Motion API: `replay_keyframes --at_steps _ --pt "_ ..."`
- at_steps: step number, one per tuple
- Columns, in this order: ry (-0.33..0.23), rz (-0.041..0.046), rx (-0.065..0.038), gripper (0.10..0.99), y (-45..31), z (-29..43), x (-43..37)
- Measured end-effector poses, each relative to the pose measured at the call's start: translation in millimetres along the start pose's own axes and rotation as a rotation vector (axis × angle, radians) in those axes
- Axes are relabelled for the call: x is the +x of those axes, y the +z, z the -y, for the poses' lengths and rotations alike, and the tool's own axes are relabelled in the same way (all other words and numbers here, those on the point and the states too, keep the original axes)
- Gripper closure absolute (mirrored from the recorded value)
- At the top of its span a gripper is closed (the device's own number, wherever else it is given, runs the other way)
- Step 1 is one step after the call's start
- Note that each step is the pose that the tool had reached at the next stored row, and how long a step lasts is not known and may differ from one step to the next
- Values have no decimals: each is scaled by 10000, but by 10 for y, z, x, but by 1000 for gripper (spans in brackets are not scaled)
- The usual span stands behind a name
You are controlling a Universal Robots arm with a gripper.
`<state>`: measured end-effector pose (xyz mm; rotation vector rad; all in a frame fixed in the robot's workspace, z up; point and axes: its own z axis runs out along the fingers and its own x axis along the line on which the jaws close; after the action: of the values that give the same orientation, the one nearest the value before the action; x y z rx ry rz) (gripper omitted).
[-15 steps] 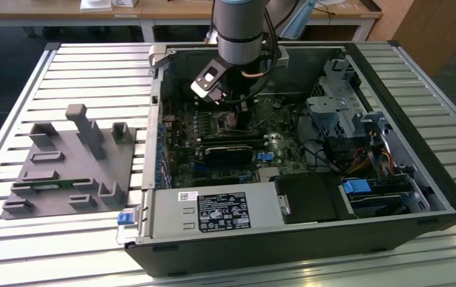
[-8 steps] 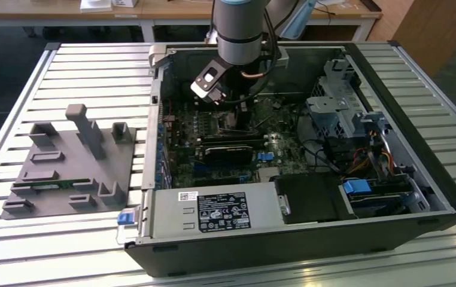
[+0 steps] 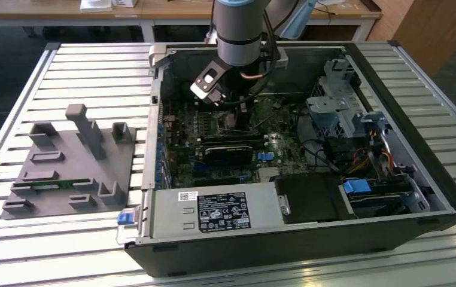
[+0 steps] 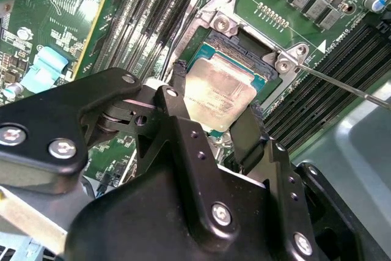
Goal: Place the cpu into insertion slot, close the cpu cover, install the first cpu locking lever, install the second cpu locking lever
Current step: 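Place the cpu into insertion slot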
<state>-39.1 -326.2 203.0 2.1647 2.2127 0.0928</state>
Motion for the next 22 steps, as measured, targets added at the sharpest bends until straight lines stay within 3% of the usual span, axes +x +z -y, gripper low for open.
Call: replay_keyframes --at_steps 22 --pt "-1 16 48 545 108 29 41"
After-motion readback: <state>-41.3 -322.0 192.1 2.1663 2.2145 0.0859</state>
